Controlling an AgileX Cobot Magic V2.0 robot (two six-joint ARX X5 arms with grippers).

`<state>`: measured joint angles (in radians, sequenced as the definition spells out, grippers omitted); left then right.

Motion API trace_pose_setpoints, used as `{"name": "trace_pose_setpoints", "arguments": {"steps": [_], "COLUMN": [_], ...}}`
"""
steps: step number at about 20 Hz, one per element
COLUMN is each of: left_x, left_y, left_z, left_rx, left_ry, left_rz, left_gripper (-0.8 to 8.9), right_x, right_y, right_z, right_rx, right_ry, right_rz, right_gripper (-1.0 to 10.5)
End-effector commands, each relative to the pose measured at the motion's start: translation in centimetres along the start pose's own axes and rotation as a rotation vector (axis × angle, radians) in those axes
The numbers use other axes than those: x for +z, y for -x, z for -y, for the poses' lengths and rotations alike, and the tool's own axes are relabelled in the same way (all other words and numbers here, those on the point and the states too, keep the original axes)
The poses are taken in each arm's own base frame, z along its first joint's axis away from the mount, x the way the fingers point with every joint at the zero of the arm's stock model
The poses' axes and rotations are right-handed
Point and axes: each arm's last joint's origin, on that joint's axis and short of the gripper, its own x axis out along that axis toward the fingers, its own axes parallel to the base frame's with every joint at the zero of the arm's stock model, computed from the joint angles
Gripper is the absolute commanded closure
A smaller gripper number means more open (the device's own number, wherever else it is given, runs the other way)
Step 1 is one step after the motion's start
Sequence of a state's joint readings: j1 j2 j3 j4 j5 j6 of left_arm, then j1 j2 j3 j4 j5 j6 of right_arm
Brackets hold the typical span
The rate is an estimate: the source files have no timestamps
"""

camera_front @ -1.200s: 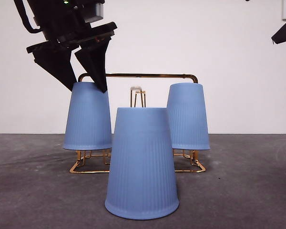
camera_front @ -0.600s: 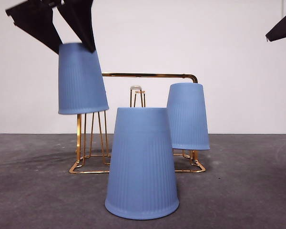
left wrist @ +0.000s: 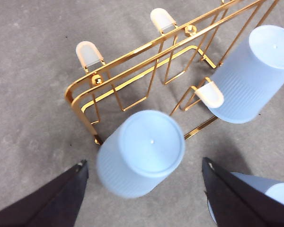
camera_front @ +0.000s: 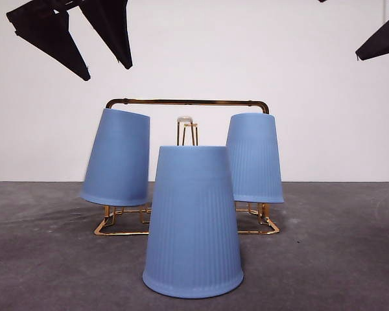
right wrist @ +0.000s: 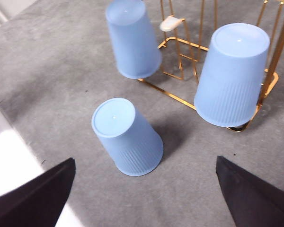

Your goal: Pick the top cup and place it on cupholder, pick up the mid cup and place it on cupholder, last pick the bottom cup and place it on cupholder.

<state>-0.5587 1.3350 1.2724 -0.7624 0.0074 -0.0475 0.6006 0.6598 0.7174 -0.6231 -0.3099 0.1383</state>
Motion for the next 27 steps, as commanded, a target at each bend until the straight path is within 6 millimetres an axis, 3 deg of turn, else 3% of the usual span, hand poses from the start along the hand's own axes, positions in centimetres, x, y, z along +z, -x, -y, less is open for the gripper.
{"name": "trace_pose_setpoints", "arguments": {"steps": [1, 4, 7, 10, 14, 20, 27], "left_x": [0.1, -0.2, -0.6, -1.5, -3.6, -6.0, -6.6], "left_y": [-0.2, 0.8, 3.0, 5.9, 8.2, 10.5, 11.6], "left_z": [0.2, 0.2, 0.3, 0.3, 0.2, 0.2, 0.1], "left_rx": [-0.010, -0.011, -0.018, -0.025, -0.034, -0.042, -0.044], "left_ry": [0.005, 0.006, 0.002, 0.002, 0.013, 0.028, 0.031], "left_rz": [-0.015, -0.024, 0.013, 0.058, 0.090, 0.116, 0.137], "left_gripper": [4.31, 4.31, 4.31, 4.31, 4.31, 4.34, 4.35], "right_x": [0.4, 0.5, 1.0, 1.8, 2.9, 2.9, 1.3], "right_y": [0.1, -0.2, -1.3, -3.3, -6.4, -11.4, -15.6], "right_z": [-0.2, -0.1, 0.0, -0.1, -0.7, -1.3, -1.6], "right_rx": [0.012, 0.019, 0.070, 0.104, 0.145, 0.158, 0.106], "right_ry": [0.007, -0.001, -0.014, -0.017, 0.004, 0.025, 0.047], "right_rz": [0.012, 0.008, -0.007, -0.040, -0.095, -0.200, -0.289], "right_gripper": [4.7, 4.7, 4.7, 4.7, 4.7, 4.6, 4.1]}}
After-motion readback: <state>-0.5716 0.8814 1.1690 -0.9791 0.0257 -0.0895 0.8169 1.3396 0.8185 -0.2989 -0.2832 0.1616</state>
